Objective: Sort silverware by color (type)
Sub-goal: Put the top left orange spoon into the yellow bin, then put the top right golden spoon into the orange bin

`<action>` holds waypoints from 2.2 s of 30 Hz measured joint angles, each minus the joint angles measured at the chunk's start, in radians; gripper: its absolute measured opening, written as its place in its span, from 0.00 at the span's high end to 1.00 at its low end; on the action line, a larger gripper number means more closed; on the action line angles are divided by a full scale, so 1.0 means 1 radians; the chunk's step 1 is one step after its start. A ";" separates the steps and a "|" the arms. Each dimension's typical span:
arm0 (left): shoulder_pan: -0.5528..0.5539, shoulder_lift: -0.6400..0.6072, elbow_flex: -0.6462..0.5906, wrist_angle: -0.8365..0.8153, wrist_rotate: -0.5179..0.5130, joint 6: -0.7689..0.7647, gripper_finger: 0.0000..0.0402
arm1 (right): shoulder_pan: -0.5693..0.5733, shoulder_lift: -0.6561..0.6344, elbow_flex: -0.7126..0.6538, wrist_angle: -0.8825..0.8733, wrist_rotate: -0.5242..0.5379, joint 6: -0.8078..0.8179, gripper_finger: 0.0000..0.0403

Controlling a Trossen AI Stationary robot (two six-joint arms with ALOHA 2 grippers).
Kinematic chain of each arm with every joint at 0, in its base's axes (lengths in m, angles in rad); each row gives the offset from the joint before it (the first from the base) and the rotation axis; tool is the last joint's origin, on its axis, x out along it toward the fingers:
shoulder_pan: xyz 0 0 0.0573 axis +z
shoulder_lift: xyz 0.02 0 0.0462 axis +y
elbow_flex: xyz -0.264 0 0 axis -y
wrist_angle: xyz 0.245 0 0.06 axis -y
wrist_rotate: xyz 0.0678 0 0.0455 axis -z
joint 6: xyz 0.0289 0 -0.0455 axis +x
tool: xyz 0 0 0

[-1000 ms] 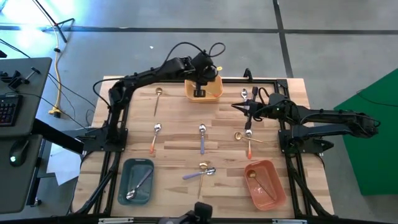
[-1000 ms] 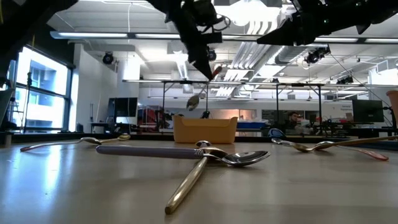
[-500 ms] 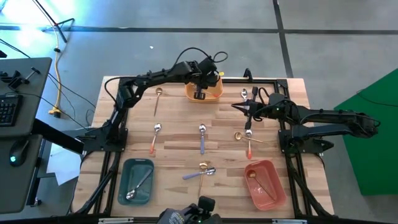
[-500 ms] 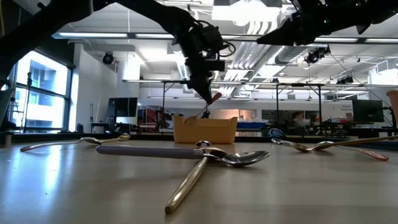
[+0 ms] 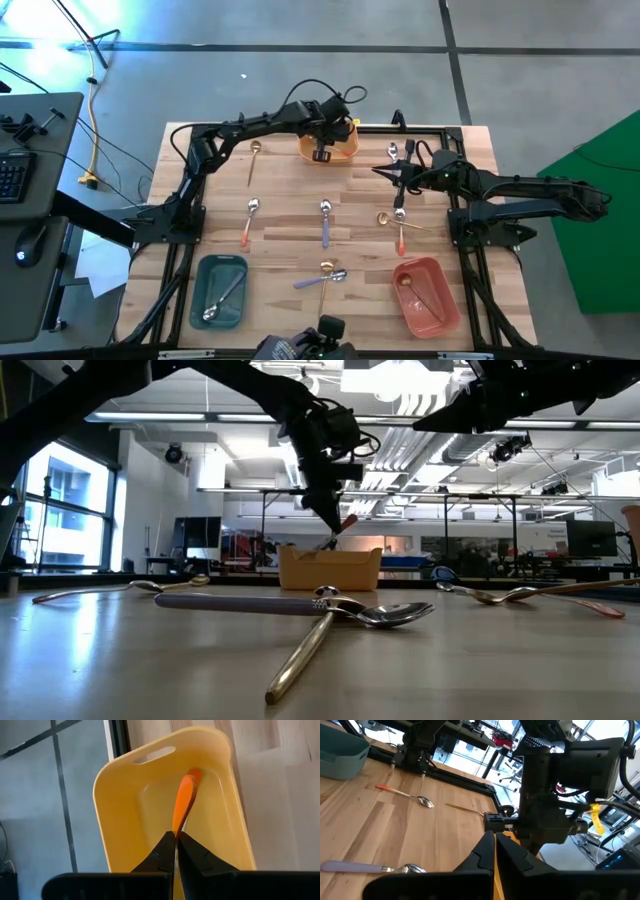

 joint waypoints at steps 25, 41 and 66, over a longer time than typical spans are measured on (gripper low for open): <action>0.026 -0.001 -0.001 -0.016 0.041 -0.048 0.82 | 0.000 0.001 0.000 -0.009 0.000 0.003 1.00; 0.023 -0.116 -0.052 0.029 0.077 -0.267 0.99 | -0.001 0.001 0.000 -0.013 0.011 -0.024 1.00; -0.204 -0.851 -1.146 0.915 0.102 -0.552 1.00 | 0.029 0.099 -0.153 0.173 0.083 0.371 1.00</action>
